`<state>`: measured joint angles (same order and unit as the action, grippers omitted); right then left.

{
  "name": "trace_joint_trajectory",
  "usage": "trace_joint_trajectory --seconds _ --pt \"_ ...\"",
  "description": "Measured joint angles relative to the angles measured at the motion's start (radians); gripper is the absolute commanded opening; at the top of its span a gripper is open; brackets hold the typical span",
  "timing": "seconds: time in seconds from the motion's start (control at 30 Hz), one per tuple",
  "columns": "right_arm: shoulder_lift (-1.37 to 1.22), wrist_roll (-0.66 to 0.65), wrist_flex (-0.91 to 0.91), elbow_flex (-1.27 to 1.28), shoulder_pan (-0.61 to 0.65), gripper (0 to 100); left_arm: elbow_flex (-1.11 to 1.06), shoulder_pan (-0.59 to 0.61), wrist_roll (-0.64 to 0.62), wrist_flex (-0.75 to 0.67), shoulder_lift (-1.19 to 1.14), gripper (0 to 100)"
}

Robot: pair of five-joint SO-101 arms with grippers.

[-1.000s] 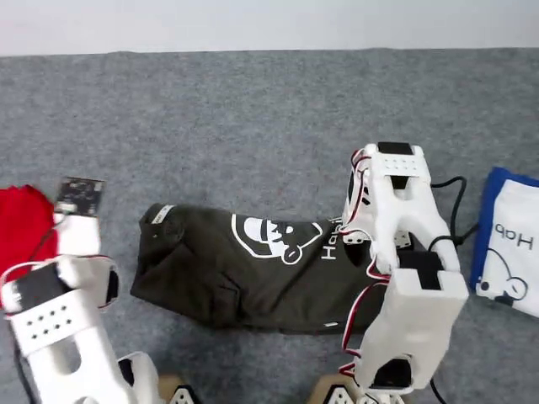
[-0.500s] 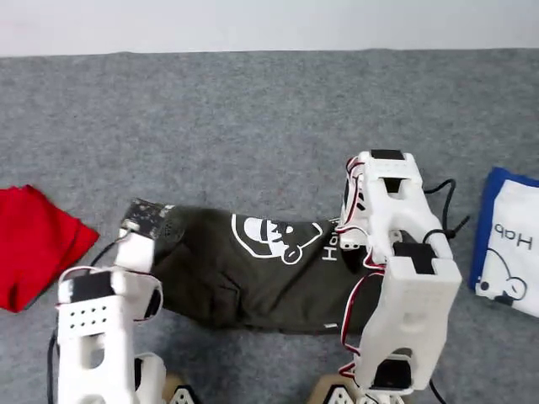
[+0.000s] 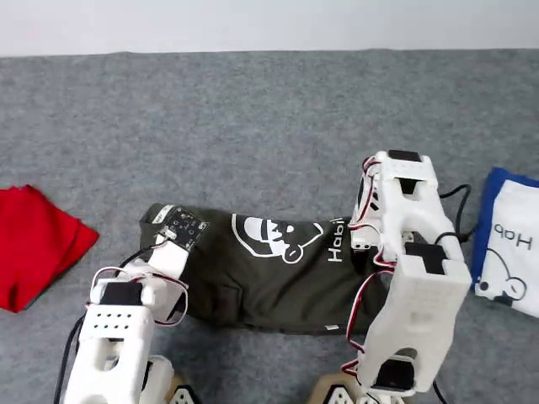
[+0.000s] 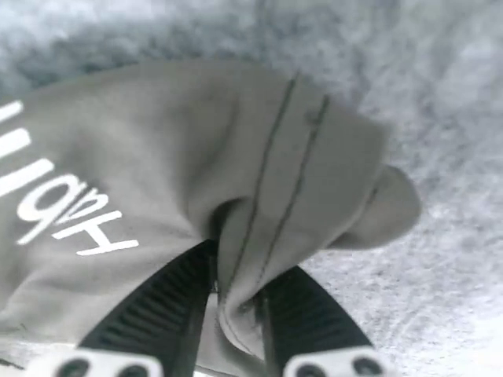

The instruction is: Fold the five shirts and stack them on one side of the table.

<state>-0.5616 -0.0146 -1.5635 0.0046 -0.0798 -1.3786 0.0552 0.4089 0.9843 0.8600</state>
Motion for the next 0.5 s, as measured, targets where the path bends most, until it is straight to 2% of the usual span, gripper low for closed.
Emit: trace_joint_trajectory --seconds 0.1,0.33,0.5 --pt "0.031 -0.049 0.0 0.009 -0.049 1.0 -0.037 0.008 0.003 -0.041 0.0 1" --pt "0.149 -0.166 -0.025 0.014 -0.183 1.0 -0.043 0.107 0.0 -0.08 0.0 1" --pt "0.212 -0.213 -0.06 0.014 -0.215 1.0 -0.066 0.141 -0.002 -0.081 0.0 1"
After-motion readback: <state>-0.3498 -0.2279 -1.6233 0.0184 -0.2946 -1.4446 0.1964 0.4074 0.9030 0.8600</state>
